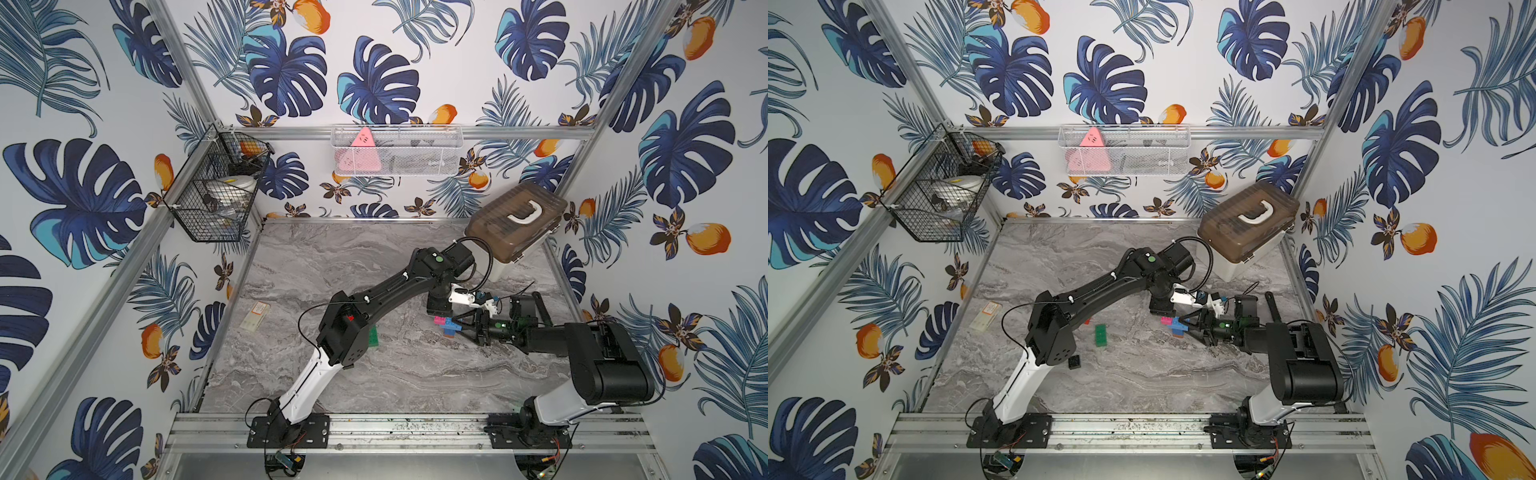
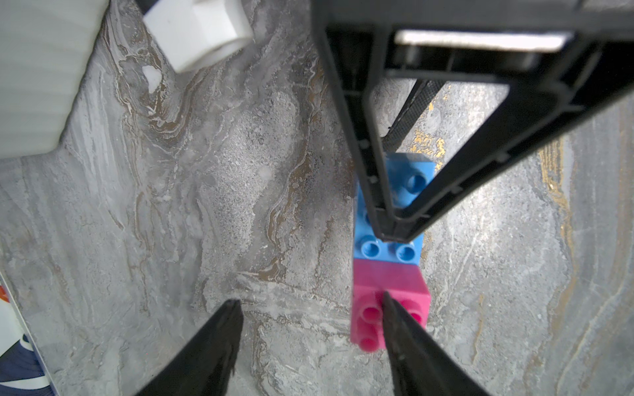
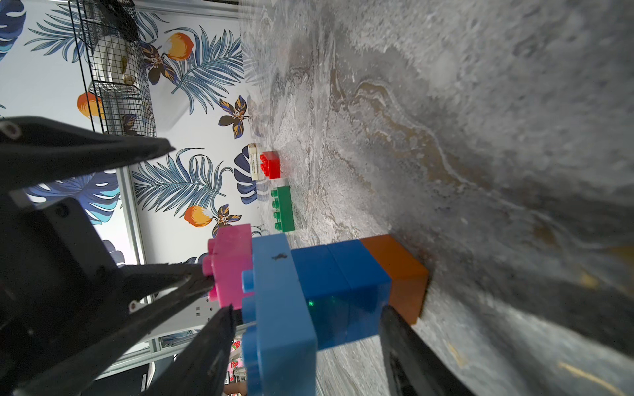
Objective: Assemble a spoon with lego
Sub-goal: Assemble the lego brick with the lego brick.
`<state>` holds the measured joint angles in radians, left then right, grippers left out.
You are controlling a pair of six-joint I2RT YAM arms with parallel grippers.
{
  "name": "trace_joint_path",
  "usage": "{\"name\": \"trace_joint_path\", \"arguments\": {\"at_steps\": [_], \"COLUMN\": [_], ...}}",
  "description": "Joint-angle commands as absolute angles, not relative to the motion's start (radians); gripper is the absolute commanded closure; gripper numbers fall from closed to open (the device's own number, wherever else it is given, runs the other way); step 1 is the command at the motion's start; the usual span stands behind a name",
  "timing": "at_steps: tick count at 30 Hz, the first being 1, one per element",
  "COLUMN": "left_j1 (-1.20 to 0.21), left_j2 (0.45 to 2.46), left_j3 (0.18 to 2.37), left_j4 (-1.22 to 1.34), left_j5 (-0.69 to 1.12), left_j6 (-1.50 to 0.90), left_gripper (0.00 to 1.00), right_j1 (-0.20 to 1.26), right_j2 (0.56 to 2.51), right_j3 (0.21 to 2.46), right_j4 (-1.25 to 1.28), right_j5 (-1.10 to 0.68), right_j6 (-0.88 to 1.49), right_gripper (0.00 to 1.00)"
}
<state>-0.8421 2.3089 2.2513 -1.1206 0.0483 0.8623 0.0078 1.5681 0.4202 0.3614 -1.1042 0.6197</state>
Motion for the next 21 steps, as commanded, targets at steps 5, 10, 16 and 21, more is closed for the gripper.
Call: {"name": "trace_joint_path", "arguments": {"at_steps": [5,10,16,21], "left_j1": [-0.847,-0.851,-0.850,-0.848], "left_j2": [2.284,2.265,2.242,2.208], "left_j3": [2.266,2.260,2.247,2.240], "left_j4": [-1.114,-1.108,-1.094,-1.071], "left_j5": [0.036,0.042,0.031,0.021], "left_j6": [0.867,0.865,0.858,0.848], "left_gripper": [0.28,0.28,0.27,0.26], "right_j1": [0.011,0.011,0.011,0.012], "right_j2": [1.572,1.567,1.557,1.520], "right_j3": [0.426,0.423,0.422,0.430], "right_j4": [0.341,0.337,0.339,0.297], "right_j5": [-1.098,-1.097,-1.100,-1.092], "right_j6": [0.605,0.605,0.608,0.592], "right_gripper": [0.35,0.36,0.34,0.29]}}
